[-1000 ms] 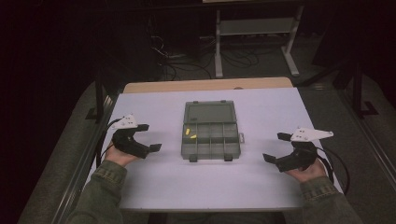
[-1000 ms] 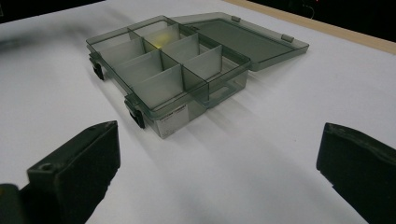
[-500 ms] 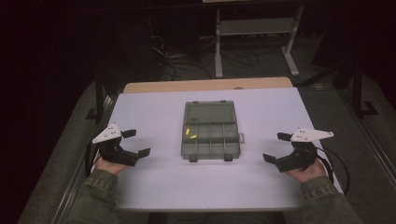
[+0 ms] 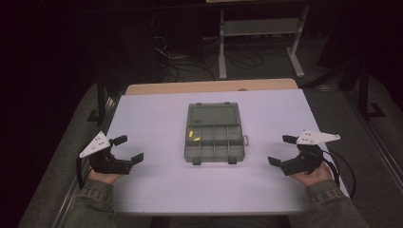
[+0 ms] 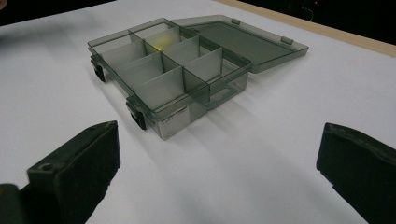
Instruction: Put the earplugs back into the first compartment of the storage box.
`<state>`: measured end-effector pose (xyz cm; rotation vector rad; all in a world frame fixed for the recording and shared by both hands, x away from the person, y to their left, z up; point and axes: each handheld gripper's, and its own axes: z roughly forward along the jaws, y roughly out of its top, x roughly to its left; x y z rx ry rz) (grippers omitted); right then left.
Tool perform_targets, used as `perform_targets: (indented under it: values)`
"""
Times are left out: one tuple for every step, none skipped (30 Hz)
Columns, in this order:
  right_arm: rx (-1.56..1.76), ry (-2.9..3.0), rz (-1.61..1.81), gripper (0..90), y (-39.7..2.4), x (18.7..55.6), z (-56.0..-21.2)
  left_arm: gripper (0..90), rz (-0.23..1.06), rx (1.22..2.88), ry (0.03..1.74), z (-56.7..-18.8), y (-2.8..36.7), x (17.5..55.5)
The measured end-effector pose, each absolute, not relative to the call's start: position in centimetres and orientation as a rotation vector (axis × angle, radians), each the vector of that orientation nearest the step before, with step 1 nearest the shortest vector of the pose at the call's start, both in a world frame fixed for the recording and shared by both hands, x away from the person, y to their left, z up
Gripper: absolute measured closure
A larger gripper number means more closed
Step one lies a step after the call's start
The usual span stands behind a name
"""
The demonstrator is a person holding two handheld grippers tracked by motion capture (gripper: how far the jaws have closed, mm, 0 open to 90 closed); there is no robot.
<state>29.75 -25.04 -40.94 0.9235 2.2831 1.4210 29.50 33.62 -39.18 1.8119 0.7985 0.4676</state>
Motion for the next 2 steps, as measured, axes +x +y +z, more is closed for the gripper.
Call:
perform_targets:
  values:
    - [0.925,2.283,1.419,0.0,-25.07,29.76,-40.95,0.0,0.468,1.81,0.802,-39.24,33.54,29.53]
    - [0.927,2.283,1.418,0.0,-25.09,29.78,-40.96,0.0,0.466,1.813,0.8,-39.29,33.5,29.58]
